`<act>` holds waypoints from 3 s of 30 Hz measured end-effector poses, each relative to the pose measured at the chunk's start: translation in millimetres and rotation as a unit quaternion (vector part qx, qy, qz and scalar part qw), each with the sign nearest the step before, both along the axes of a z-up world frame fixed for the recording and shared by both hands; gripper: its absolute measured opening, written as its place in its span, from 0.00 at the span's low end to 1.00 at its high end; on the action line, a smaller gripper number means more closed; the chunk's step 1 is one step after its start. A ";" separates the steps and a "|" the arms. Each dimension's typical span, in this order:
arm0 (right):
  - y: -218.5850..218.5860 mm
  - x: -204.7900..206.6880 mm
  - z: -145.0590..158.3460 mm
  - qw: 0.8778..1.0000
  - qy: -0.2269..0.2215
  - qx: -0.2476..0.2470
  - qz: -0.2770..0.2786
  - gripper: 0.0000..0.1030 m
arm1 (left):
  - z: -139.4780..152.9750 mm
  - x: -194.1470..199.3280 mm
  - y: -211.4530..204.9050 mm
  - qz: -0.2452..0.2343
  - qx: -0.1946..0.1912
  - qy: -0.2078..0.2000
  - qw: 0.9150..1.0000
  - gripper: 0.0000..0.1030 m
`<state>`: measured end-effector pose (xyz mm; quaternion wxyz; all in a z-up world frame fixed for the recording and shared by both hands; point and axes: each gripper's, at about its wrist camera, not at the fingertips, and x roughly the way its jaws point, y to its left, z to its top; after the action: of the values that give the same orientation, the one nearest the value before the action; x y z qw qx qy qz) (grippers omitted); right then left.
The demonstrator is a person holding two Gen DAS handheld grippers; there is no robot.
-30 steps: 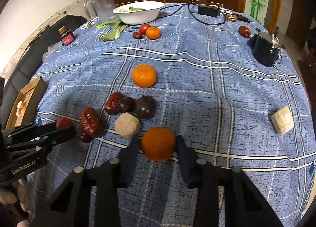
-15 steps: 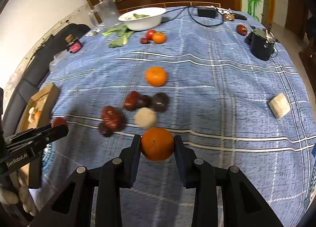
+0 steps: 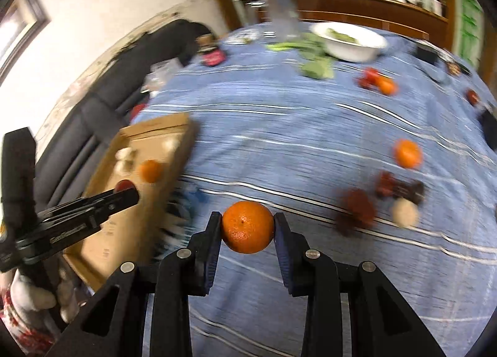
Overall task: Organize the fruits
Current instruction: 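Lower the tomato and orange into the cardboard box and open both grippers, then withdraw both grippers from the box back over the tablecloth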
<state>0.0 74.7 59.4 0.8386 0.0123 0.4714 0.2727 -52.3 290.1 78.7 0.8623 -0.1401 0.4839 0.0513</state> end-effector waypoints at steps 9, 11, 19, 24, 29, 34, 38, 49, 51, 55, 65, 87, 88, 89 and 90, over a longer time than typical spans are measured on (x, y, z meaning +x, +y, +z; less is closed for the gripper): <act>108.8 -0.9 -13.0 0.997 0.023 0.005 0.075 0.35 | -18.6 0.4 74.2 0.047 -0.002 0.034 0.998 0.29; 126.6 0.1 -20.2 0.996 0.027 -0.001 0.084 0.35 | -25.8 4.1 83.2 0.047 -0.004 0.042 0.998 0.29; 172.1 12.1 -52.4 0.994 0.046 -0.038 0.094 0.36 | -40.7 7.8 99.2 0.040 -0.009 0.053 0.998 0.30; 180.8 15.4 -62.8 0.993 0.046 -0.052 0.093 0.36 | -41.3 10.2 100.3 0.032 -0.004 0.050 0.998 0.30; 187.8 14.9 -65.9 0.992 0.038 -0.064 0.099 0.36 | -39.1 9.3 102.1 0.034 -0.004 0.052 0.998 0.30; 186.9 13.4 -61.5 0.993 0.034 -0.057 0.102 0.40 | -26.3 3.4 104.7 0.049 -0.004 0.041 0.998 0.39; 177.7 7.5 -46.7 0.994 0.017 -0.045 0.097 0.42 | -6.0 -2.8 98.7 0.066 0.021 0.023 0.997 0.48; 90.2 -7.3 -8.0 1.000 0.003 0.008 0.007 0.47 | 41.3 -11.2 16.3 0.028 0.079 -0.010 0.996 0.62; 71.3 -10.3 -3.8 1.000 0.002 0.011 -0.008 0.48 | 49.2 -13.1 -9.7 0.011 0.094 -0.019 0.995 0.62; 24.5 -21.0 1.5 0.999 0.002 0.016 -0.040 0.51 | 60.0 -15.0 -52.3 -0.016 0.115 -0.034 0.993 0.62; -68.4 -44.8 21.0 0.995 -0.014 0.016 -0.097 0.51 | 88.6 -23.1 -142.4 -0.061 0.152 -0.074 0.984 0.62; -125.8 -44.4 12.6 0.995 -0.008 0.020 -0.101 0.56 | 78.5 -24.3 -200.4 -0.075 0.154 -0.066 0.983 0.66; -127.3 -43.8 8.9 0.995 -0.004 0.018 -0.102 0.55 | 71.7 -21.2 -198.0 -0.072 0.144 -0.056 0.985 0.66; -129.6 -43.0 4.3 0.994 0.002 0.016 -0.104 0.55 | 66.9 -18.7 -196.0 -0.070 0.136 -0.049 0.987 0.66; -132.1 -42.6 0.7 0.994 0.006 0.014 -0.106 0.55 | 60.9 -16.7 -194.5 -0.068 0.128 -0.042 0.989 0.66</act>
<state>-42.6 -57.4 60.1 0.8598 0.0755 0.4683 0.1892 -69.0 95.6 139.6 0.8940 0.0026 0.4454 0.0483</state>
